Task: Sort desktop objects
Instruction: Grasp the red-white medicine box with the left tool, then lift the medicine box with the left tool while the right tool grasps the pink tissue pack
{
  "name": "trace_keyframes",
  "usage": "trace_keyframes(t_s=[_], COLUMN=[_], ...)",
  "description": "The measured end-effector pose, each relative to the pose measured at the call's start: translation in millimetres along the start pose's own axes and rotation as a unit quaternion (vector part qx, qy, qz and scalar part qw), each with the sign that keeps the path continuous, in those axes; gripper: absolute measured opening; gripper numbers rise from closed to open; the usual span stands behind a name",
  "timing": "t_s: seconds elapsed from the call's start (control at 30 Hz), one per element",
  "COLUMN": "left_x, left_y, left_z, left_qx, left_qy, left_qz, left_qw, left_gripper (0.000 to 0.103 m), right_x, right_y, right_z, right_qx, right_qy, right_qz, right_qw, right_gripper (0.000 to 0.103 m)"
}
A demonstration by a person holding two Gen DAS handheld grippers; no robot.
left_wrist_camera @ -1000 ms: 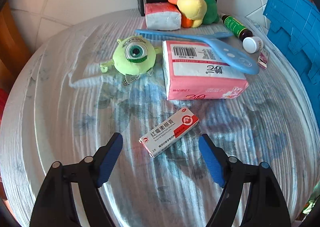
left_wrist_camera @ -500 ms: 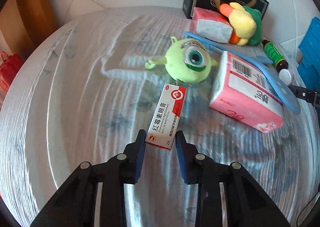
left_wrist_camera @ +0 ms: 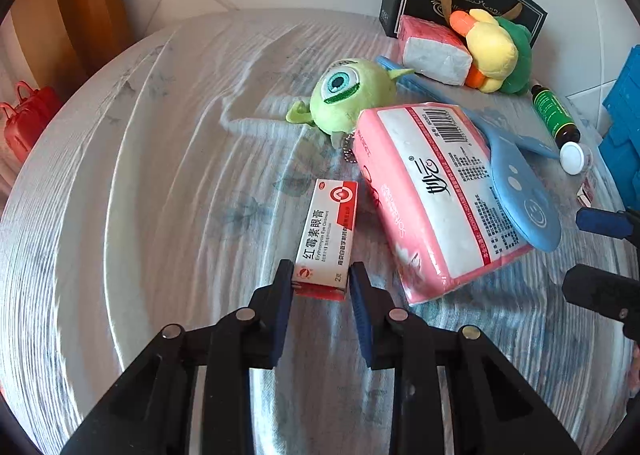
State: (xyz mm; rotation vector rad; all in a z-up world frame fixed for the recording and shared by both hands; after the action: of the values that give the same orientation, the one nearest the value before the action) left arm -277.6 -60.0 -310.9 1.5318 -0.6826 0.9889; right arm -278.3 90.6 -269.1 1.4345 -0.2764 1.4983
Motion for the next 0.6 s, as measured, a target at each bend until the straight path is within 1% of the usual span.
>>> trace_keyframes(t_s=[0.07,0.1,0.23,0.33,0.4,0.47,0.5,0.53,0.57,0.6], left_x=[4.4,6.4,9.2,2.0,-5.4,-13.9,-17.9,-18.9,-19.4,-18.6], left_y=[1.9,2.9,5.8,3.8,1.2,1.7,2.9,5.6,7.4,8.2], left_z=[7.1,11.5,21.3,24.2,22.6,21.4,20.5,19.6,17.4,14.8], left_qx=[0.007,0.012,0.022,0.025,0.027,0.028,0.027,0.021,0.013,0.005], left_qy=[0.003,0.006,0.005,0.009,-0.002,-0.007,-0.007,-0.002,0.001,0.002], left_qz=[-0.007,-0.01,-0.018,-0.013,-0.001,0.01,0.012,0.006,0.006,0.005], left_qw=[0.9999,0.9999,0.9996,0.9996,0.9996,0.9995,0.9996,0.9998,0.9999,1.0], left_gripper=[0.027,0.027,0.027,0.027,0.027,0.027,0.027,0.027,0.026,0.026], right_x=[0.7,-0.8,-22.6,-44.2,-56.8,-65.4,-69.6,-73.1,-75.9,-77.9], right_y=[7.3,11.0,21.7,23.8,24.0,26.9,28.7,30.3,31.7,32.0], right_z=[7.5,9.5,22.5,31.9,33.8,33.0,32.1,31.5,31.2,31.1], right_qx=[-0.002,-0.007,-0.027,-0.029,-0.037,-0.044,-0.045,-0.044,-0.045,-0.045], right_qy=[-0.005,-0.013,-0.023,-0.04,-0.048,-0.047,-0.053,-0.055,-0.052,-0.051], right_qz=[-0.005,-0.007,0.004,0.021,0.032,0.033,0.035,0.037,0.039,0.044], right_qw=[1.0,1.0,0.999,0.999,0.998,0.997,0.997,0.997,0.997,0.997], right_gripper=[0.103,0.103,0.103,0.103,0.103,0.103,0.103,0.103,0.103,0.094])
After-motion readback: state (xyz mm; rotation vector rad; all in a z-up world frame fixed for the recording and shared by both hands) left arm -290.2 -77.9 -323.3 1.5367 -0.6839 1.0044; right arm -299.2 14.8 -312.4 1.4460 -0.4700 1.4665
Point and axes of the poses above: each gripper's, at about its wrist camera, not at the fingertips, and x roughly against the way its jaws point, z to its left, y to its top, the point moved 9 cm from there along -x, roughly the way its jaws point, and after that the axes turned 3 degrees about y, right-handed, at the moved point
